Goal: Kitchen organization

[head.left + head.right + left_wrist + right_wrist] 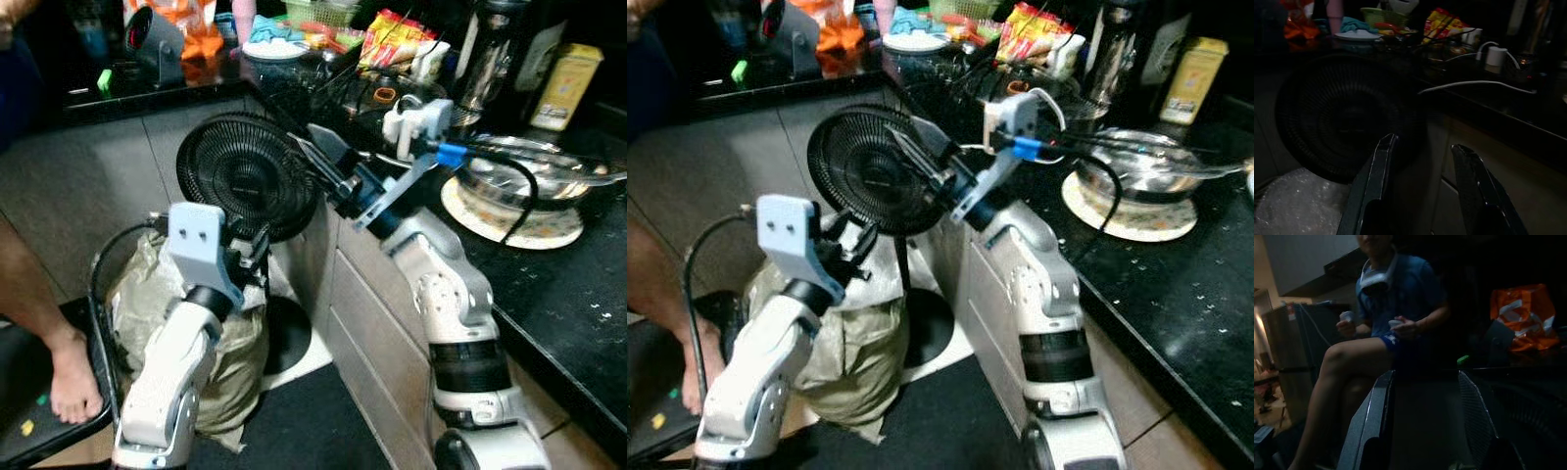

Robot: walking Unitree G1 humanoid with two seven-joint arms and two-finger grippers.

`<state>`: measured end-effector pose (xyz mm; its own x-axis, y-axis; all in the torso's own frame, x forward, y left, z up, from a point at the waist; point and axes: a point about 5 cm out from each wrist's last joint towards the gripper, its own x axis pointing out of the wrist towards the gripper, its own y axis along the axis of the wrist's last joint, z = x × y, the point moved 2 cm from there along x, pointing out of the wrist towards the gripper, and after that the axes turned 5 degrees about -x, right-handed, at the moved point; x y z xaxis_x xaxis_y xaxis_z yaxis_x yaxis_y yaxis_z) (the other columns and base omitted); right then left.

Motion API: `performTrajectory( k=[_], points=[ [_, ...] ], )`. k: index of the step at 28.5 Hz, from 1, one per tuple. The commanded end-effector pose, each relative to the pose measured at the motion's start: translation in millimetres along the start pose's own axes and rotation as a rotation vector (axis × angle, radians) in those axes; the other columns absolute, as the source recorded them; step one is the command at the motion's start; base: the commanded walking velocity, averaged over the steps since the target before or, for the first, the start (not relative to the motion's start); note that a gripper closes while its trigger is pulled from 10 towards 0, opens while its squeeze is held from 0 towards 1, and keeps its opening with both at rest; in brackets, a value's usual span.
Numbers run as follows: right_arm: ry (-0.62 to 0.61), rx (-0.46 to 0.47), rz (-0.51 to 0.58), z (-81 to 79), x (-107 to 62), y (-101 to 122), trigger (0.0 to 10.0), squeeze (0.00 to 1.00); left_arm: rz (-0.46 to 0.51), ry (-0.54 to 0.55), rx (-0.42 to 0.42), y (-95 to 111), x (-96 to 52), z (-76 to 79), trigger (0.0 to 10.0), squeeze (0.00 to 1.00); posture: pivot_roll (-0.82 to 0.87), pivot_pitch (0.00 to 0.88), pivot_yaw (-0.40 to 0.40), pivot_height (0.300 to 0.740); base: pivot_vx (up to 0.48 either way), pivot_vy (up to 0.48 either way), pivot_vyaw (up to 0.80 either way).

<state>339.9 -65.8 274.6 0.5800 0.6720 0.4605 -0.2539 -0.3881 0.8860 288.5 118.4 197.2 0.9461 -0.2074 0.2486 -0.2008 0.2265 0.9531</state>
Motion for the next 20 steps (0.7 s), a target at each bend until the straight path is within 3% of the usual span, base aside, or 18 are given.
performTrajectory(
  k=[1, 7, 11, 14, 20],
  points=[
    [-0.009, 0.013, 0.007, 2.7, 0.9, 3, 10.0, 0.00, -0.003, -0.008, -0.006, -1, 0.1, 2.8, 10.0, 0.00, 0.07, 0.000, 0.009, 0.740, 0.360, 0.000, 0.00],
    [-0.035, -0.004, 0.032, 8.5, 2.5, 13, 10.0, 0.00, -0.003, -0.003, -0.013, -2, 0.5, 2.4, 10.0, 0.00, 0.07, 0.000, 0.010, 0.740, 0.179, 0.000, 0.00],
    [-0.099, 0.001, 0.074, 24.1, 4.0, 32, 10.0, 0.00, -0.011, -0.022, 0.009, -3, 0.9, 5.2, 10.0, 0.00, 0.07, 0.000, 0.008, 0.740, 0.000, 0.000, -0.79],
    [-0.103, -0.018, 0.086, 26.7, 4.5, 39, 10.0, 0.00, -0.011, -0.027, 0.011, -3, 1.1, 5.7, 10.0, 0.00, 0.07, 0.000, 0.007, 0.740, 0.000, 0.000, -0.79],
    [-0.094, -0.146, 0.060, 28.1, 8.0, 54, 10.0, 0.00, -0.013, -0.032, 0.008, -4, 0.9, 6.3, 10.0, 0.00, 0.07, 0.000, 0.007, 0.740, 0.000, 0.000, -0.79]
  ],
)
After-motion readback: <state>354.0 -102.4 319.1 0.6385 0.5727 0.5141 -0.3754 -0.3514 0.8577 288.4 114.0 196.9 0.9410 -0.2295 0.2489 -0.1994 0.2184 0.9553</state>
